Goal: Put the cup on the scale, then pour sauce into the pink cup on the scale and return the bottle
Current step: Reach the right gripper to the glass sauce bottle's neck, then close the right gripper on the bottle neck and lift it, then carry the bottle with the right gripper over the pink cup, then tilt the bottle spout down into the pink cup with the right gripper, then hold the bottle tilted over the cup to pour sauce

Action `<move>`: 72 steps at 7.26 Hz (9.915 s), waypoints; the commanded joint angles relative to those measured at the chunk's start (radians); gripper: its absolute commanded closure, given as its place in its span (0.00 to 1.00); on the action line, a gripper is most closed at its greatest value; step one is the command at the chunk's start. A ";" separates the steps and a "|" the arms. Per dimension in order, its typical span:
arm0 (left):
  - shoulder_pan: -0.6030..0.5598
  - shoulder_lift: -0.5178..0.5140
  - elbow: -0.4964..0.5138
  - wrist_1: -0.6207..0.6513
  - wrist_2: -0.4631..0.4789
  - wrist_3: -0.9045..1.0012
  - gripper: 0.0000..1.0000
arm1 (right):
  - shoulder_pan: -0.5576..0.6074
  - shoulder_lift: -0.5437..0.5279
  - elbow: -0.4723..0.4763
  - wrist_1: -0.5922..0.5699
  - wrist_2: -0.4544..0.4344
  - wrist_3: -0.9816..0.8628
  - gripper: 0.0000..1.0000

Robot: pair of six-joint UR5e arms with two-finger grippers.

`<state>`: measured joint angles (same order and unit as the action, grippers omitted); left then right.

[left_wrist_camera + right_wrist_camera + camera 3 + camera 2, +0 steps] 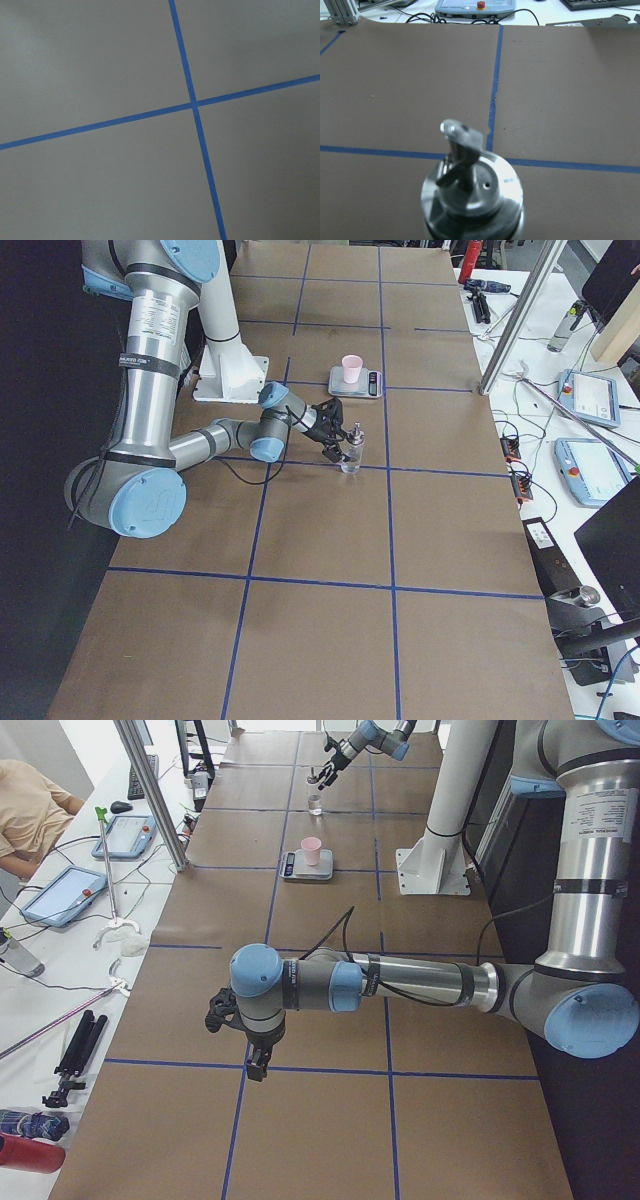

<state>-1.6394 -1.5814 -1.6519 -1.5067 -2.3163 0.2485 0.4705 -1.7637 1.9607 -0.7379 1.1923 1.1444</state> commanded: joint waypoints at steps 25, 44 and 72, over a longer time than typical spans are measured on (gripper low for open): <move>0.013 0.001 -0.028 0.010 -0.037 0.000 0.00 | -0.049 0.576 -0.088 -0.557 -0.368 -0.632 1.00; 0.015 0.003 -0.022 0.013 -0.037 0.000 0.00 | -0.194 0.780 -0.368 -0.968 -0.853 -1.025 1.00; 0.015 0.004 -0.019 0.013 -0.037 0.000 0.00 | -0.214 0.762 -0.361 -0.966 -0.997 -1.178 1.00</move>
<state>-1.6245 -1.5781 -1.6705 -1.4940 -2.3532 0.2485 0.2565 -1.0017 1.5999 -1.7043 0.1950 -0.0337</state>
